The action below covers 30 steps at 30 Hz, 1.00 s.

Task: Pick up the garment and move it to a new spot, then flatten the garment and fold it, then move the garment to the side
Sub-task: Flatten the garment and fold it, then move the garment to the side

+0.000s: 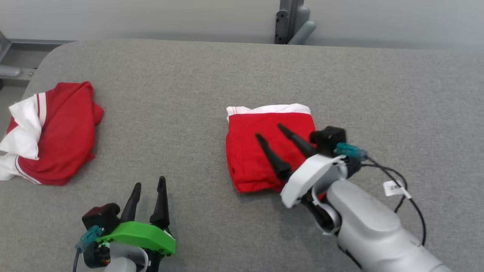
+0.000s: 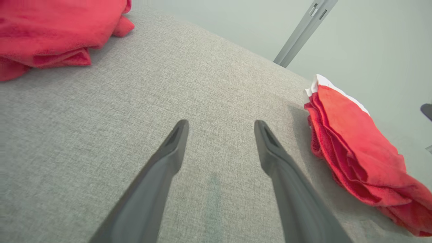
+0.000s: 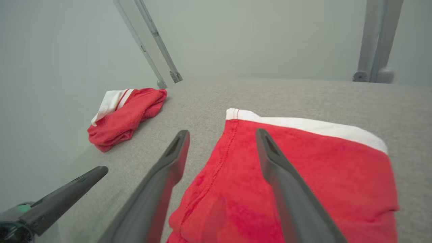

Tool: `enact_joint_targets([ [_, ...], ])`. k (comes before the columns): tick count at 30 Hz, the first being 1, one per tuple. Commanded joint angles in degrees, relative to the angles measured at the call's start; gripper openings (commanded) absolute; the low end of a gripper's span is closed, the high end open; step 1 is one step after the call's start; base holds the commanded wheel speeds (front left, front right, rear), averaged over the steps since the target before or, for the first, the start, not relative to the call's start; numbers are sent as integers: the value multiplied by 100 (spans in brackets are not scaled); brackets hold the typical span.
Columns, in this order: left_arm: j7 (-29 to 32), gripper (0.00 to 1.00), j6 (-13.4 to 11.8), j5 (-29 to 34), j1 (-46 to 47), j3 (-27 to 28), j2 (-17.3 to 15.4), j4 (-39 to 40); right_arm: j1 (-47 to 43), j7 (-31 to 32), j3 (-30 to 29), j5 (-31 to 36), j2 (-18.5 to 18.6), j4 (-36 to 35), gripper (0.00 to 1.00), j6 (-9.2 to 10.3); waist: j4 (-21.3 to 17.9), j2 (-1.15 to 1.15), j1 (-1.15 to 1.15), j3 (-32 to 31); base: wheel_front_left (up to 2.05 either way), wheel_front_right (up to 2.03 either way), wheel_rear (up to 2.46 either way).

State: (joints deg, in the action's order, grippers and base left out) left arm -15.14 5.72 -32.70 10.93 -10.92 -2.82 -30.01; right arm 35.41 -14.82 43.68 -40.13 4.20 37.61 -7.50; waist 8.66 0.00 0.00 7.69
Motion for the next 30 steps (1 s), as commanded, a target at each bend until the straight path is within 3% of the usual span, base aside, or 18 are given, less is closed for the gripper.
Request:
enact_joint_targets([
  [1,0,100,-65,143,-88,124,-17,60,-176,-37,-441,200,138,-61,100,2,-198,0,0,-112,0,0,0],
  [9,0,100,-149,659,-362,662,-19,342,-1427,-38,-2825,1535,435,-556,100,4,-776,0,0,-271,0,0,0],
  [13,0,100,-133,842,-478,791,-21,474,-1829,-38,-3435,1959,379,-747,100,1,-944,0,0,-291,0,0,0],
  [20,0,100,-158,1061,-743,969,-21,673,-2240,-40,-3787,2265,145,-936,100,1,-1102,0,0,-439,0,0,0],
  [30,0,100,-115,1131,-883,992,-19,692,-2420,-40,-3785,2351,-63,-1014,100,1,-1045,0,0,-503,0,0,0],
])
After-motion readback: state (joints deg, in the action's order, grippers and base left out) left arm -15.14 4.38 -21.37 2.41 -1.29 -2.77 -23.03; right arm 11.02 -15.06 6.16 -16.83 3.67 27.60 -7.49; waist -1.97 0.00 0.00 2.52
